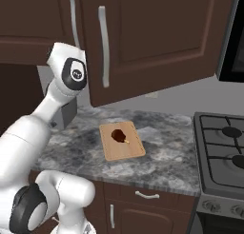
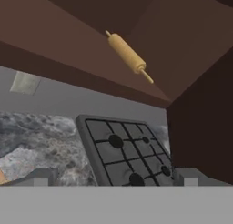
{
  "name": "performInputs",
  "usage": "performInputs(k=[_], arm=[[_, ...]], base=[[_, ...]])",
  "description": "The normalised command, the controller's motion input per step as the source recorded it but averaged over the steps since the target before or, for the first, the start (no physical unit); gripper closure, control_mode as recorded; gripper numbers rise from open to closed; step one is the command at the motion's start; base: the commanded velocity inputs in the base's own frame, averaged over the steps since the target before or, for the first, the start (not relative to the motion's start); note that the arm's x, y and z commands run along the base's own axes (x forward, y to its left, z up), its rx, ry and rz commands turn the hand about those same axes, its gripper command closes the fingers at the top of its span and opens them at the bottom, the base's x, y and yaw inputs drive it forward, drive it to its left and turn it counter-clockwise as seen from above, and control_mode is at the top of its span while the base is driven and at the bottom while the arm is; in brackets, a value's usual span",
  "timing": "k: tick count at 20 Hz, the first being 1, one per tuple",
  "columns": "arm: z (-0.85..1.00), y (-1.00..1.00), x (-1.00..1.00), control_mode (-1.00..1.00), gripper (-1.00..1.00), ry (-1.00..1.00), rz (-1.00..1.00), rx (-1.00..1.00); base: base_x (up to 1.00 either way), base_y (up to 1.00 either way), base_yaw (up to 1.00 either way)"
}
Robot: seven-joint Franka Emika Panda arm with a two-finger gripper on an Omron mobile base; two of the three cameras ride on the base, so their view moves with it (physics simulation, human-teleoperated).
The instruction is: Open the cabinet, retrieve the rolling pin, and place it next to the meat on the cutting board to prepare for tenderizing.
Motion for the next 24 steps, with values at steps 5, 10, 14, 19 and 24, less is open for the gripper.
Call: performInputs(k=[5, 10, 14, 19, 24], arm=[[-0.07, -1.0, -0.53, -1.0, -1.0, 0.0, -0.02, 0.0], [-0.04, -1.0, -0.54, -1.0, -1.0, 0.0, -0.04, 0.02], [0.0, -1.0, -0.36, -1.0, -1.0, 0.0, -0.04, 0.03], [-0.01, -1.0, -0.07, -1.0, -1.0, 0.0, -0.02, 0.03], [-0.13, -0.91, 0.1, -1.0, -1.0, 0.0, 0.0, 0.01]], base=[[0.0, 0.0, 0.0], [0.0, 0.0, 0.0], [0.0, 0.0, 0.0], [0.0, 0.0, 0.0], [0.0, 0.0, 0.0]])
